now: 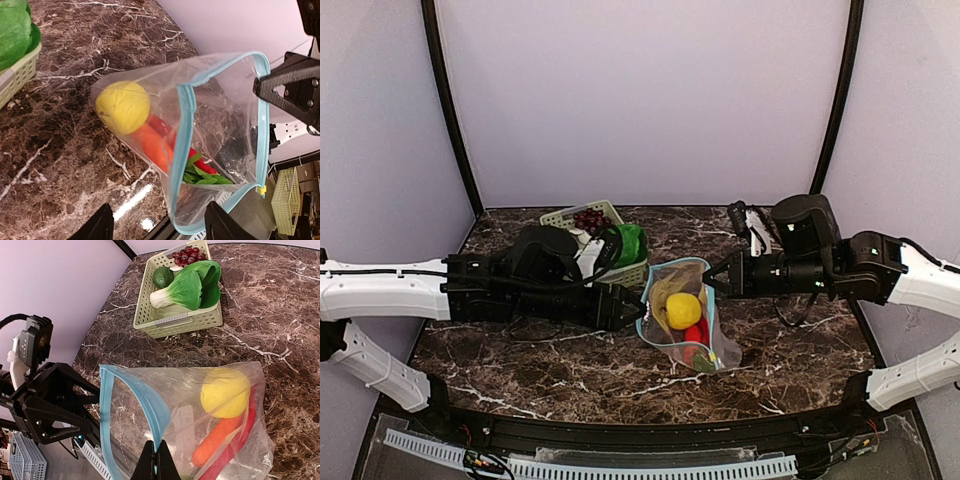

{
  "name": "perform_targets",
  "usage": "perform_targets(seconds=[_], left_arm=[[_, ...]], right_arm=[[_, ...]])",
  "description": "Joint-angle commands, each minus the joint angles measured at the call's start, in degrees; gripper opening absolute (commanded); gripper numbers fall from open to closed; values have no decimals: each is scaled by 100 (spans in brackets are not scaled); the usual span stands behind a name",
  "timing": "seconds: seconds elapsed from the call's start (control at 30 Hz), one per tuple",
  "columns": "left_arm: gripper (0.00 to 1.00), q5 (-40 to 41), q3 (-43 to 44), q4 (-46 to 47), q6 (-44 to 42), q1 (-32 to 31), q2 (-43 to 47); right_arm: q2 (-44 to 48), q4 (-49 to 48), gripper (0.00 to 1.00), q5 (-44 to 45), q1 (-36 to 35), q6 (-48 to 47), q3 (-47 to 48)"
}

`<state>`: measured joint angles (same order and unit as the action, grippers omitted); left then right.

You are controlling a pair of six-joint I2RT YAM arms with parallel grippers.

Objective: Place the food in the zip-top bag and seal the zipper
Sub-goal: Adjust the zipper at the center of the board, then adjust the fake fruit in the bin.

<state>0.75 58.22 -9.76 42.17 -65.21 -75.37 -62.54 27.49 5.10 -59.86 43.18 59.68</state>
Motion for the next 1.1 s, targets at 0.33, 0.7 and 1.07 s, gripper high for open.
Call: perform_targets(seconds=[0.33, 0.7, 1.07], left_arm=[[83, -1327, 1422, -1993, -2183, 2691, -275], [81, -44, 2682, -1696, -2679, 3562, -2540], [80, 1141, 3582, -1597, -2885, 3956, -3962]], right_arm=[[63, 63, 0, 284, 72, -143, 80], [-160, 59, 0, 389, 133, -201, 138], [-90, 64, 0, 338, 192, -187, 16]])
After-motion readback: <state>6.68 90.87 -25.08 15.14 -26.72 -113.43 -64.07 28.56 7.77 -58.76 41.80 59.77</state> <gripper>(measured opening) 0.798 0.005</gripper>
